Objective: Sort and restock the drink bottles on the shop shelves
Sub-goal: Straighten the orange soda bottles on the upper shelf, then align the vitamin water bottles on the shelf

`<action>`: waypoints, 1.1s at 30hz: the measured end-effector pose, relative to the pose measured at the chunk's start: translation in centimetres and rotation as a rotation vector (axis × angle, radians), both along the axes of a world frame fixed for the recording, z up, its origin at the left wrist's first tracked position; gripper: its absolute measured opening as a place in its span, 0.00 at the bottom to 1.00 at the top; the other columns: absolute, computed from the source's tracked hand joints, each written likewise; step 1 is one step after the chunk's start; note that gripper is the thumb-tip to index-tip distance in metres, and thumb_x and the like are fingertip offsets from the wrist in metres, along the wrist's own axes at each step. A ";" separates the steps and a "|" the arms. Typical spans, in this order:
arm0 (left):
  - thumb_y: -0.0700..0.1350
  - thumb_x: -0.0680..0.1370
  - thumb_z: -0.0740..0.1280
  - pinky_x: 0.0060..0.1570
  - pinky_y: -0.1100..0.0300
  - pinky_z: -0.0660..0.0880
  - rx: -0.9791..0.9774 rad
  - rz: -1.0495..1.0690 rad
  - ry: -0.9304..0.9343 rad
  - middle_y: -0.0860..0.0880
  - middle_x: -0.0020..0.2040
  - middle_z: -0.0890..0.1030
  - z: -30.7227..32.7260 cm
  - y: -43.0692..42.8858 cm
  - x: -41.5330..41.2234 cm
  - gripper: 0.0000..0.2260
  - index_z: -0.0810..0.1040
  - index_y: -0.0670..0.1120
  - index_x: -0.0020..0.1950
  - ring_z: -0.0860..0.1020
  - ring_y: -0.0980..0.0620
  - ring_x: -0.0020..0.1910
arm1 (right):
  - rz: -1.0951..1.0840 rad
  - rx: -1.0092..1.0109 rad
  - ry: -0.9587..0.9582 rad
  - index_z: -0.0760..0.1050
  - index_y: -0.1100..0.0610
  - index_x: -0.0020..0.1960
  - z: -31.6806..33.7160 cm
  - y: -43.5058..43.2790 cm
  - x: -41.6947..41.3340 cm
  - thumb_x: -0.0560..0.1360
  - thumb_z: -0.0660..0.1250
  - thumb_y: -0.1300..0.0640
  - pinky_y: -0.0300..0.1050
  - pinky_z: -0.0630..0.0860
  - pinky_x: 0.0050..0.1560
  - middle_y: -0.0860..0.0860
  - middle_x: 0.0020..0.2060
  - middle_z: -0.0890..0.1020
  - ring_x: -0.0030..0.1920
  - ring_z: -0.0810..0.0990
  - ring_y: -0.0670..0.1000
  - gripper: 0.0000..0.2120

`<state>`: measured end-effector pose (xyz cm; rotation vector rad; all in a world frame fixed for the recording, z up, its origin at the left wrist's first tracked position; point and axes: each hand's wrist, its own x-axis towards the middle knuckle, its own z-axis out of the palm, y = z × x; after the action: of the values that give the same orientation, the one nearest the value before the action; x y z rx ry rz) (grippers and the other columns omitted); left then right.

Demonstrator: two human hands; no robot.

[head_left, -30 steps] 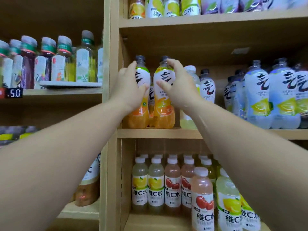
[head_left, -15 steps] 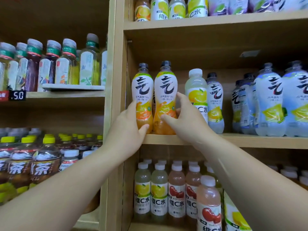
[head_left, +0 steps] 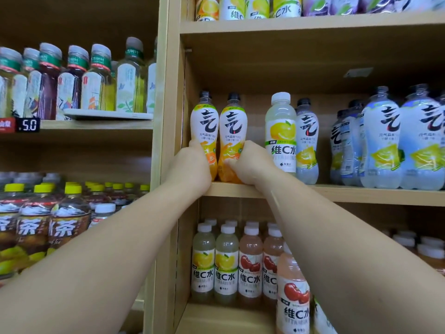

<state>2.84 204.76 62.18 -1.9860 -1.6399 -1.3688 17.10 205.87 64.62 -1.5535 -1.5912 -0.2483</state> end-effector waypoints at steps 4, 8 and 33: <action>0.42 0.80 0.69 0.56 0.46 0.77 0.064 -0.028 -0.023 0.41 0.65 0.77 -0.8 0.1 -0.3 0.29 0.60 0.43 0.78 0.77 0.39 0.62 | -0.022 0.017 -0.044 0.72 0.60 0.66 -0.6 -0.4 -0.3 0.77 0.71 0.45 0.47 0.73 0.53 0.57 0.61 0.82 0.62 0.80 0.60 0.25; 0.42 0.81 0.68 0.64 0.47 0.73 0.171 -0.126 -0.068 0.43 0.70 0.74 -1.9 -0.6 -0.7 0.31 0.58 0.43 0.81 0.73 0.41 0.68 | 0.038 0.252 -0.013 0.77 0.58 0.57 -1.7 -2.8 0.2 0.79 0.69 0.52 0.45 0.70 0.48 0.54 0.53 0.83 0.55 0.80 0.58 0.12; 0.53 0.76 0.71 0.52 0.44 0.80 -0.019 -0.678 -0.393 0.50 0.49 0.84 0.1 -1.7 9.8 0.12 0.81 0.50 0.56 0.81 0.46 0.48 | 0.104 0.241 0.143 0.68 0.44 0.74 -3.1 -6.5 9.3 0.76 0.73 0.43 0.51 0.79 0.54 0.41 0.47 0.79 0.51 0.82 0.48 0.30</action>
<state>12.67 203.05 62.29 -2.5386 -1.1201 -2.0841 26.39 199.40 61.48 -1.2719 -1.4672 -0.2551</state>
